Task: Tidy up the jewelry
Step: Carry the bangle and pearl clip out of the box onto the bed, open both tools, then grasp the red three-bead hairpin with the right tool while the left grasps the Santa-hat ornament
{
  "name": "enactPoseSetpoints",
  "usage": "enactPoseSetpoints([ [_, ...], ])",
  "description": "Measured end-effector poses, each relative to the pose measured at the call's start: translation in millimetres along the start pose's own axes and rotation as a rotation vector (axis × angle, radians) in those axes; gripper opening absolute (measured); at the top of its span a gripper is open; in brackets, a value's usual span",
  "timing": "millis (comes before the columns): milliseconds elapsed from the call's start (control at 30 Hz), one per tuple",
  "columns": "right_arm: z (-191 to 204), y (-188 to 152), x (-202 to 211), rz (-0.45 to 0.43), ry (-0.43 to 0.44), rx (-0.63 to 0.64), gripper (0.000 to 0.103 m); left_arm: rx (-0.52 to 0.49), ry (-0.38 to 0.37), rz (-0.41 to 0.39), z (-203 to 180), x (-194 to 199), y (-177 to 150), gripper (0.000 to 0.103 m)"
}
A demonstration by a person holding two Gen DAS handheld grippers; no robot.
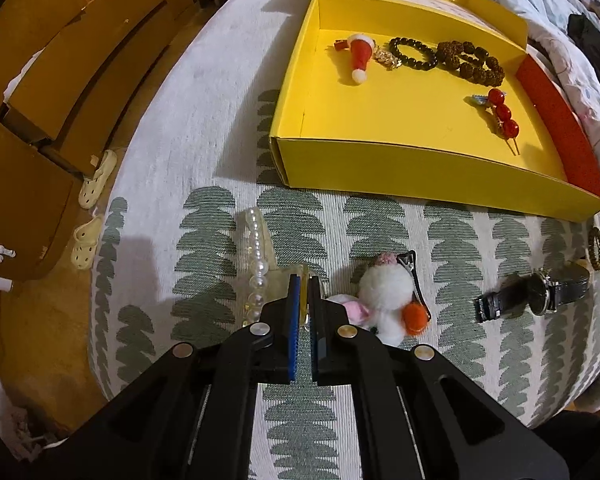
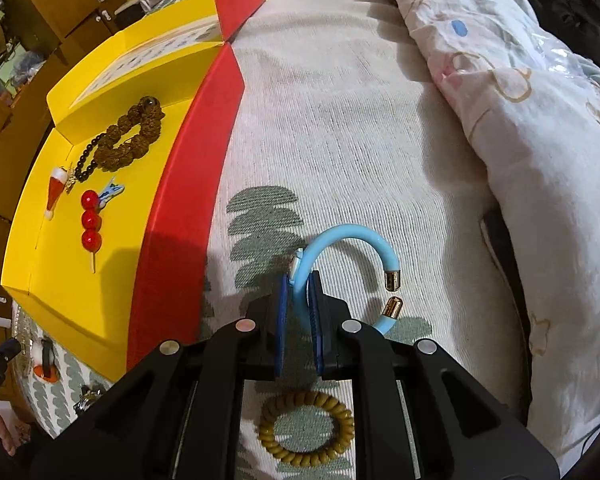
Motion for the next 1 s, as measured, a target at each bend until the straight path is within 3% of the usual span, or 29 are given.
enactPoseSetpoints([
  [233, 4, -2, -4, -0.003, -0.020, 0.021, 0.019, 0.016, -0.007, 0.028, 0, -4, 2, 0.009],
  [300, 6, -3, 0, -0.007, -0.025, 0.028, 0.020, 0.024, -0.004, 0.031, 3, -2, 3, 0.020],
  [367, 9, -4, 4, -0.011, -0.038, 0.040, 0.021, 0.035, -0.016, 0.015, 5, 3, 4, 0.038],
  [433, 13, -7, 9, -0.016, -0.052, 0.057, 0.031, 0.047, -0.022, -0.008, 8, 10, 4, 0.048],
  [500, 16, -10, 15, -0.032, -0.055, 0.068, 0.062, 0.065, -0.030, -0.038, 13, 20, 6, 0.051],
  [833, 46, -10, 63, -0.167, 0.034, 0.092, 0.062, 0.152, -0.128, -0.242, 29, 55, 41, 0.059],
  [1000, 77, -13, 71, -0.166, 0.110, 0.138, 0.062, 0.132, -0.143, -0.313, 17, 59, 69, 0.060],
])
Point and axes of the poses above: each gripper's, at about its wrist camera, not at the fingertips, and x roughly against the way its jaws point, z to its left, y to its top, the point moved 2 cm from there along -x, roughly the way its jaws point, and after that the axes turned 13 degrees about -x, right-handed, at the moved point
